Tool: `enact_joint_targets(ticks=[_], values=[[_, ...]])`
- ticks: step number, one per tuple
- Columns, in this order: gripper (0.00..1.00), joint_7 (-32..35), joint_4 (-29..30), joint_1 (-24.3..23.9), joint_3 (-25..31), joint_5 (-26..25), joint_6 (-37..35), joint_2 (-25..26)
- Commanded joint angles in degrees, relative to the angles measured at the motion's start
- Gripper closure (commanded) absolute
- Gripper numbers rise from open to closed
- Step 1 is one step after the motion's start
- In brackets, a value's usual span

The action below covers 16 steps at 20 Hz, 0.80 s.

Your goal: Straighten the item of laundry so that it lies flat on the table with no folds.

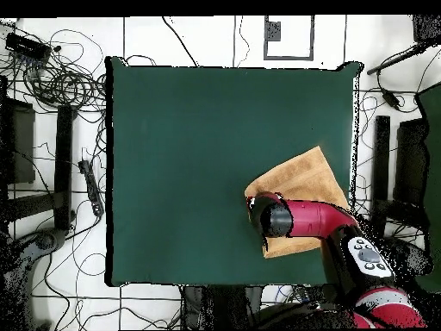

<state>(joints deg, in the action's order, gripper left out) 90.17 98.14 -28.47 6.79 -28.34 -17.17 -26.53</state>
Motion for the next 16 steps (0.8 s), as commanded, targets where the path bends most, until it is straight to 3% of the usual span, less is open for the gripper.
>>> enact_joint_targets(ticks=[1, 16], values=[[1.0, 9.3, -5.5, 0.4, -1.6, -1.8, 10.2, 16.1], [1.0, 12.5, -6.5, 4.1, -1.9, 3.2, 10.4, 15.9]])
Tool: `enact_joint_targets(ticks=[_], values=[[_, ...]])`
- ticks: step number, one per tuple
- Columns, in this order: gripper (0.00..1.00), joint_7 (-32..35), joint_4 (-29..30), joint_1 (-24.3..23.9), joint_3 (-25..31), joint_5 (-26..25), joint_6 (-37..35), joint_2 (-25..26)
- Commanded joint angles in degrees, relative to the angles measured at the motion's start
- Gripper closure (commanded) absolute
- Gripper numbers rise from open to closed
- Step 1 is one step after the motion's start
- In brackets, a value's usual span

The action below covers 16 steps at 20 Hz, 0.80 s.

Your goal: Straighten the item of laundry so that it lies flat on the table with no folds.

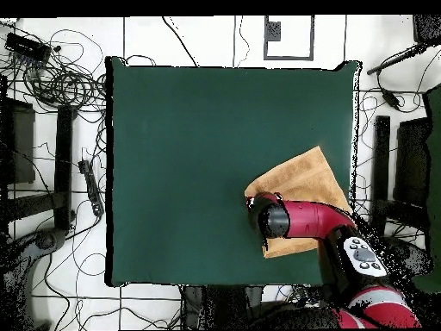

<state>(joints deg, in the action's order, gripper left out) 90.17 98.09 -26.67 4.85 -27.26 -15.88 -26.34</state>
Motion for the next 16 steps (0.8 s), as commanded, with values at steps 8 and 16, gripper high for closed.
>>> enact_joint_targets(ticks=[8, 16], values=[[1.0, 15.3, -5.6, 6.7, -2.4, 7.2, 11.2, 15.6], [1.0, 17.0, -5.1, 10.9, -4.6, 13.0, 11.0, 15.3]])
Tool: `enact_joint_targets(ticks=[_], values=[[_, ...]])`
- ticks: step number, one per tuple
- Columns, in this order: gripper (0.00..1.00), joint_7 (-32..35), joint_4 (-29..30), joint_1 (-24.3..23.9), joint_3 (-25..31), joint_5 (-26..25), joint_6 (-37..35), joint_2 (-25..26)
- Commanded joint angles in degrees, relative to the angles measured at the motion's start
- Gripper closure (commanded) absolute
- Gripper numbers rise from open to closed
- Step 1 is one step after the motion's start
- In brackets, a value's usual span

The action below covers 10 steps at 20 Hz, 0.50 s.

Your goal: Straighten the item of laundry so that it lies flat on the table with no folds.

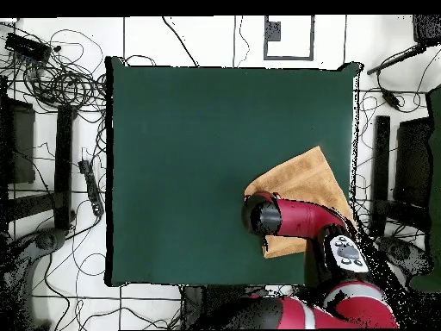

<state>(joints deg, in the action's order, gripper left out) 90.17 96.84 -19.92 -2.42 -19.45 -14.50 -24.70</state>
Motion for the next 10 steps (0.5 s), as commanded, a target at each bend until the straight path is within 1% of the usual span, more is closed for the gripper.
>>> enact_joint_targets(ticks=[1, 10], values=[[1.0, 17.1, -3.8, 4.7, 2.3, 5.9, 9.8, 13.7], [1.0, 16.8, -3.2, 8.2, 0.7, 11.3, 10.8, 13.6]])
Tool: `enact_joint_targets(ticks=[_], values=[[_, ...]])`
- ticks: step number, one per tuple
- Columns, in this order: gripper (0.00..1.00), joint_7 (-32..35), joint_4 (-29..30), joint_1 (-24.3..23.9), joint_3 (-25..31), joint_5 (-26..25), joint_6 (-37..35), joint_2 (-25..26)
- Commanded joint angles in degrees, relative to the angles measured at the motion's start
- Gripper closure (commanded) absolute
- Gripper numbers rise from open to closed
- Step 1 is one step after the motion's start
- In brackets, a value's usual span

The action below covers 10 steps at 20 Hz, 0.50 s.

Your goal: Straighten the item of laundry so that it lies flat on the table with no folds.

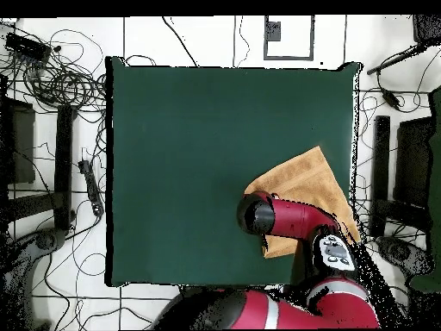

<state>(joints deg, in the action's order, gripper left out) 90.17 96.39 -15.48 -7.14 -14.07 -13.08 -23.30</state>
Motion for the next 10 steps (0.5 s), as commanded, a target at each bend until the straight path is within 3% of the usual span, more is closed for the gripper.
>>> enact_joint_targets(ticks=[1, 10], values=[[1.0, 16.7, -2.7, 3.9, 5.4, 6.5, 9.3, 12.1], [1.0, 14.2, -2.3, 3.8, 5.9, 8.4, 9.3, 11.8]])
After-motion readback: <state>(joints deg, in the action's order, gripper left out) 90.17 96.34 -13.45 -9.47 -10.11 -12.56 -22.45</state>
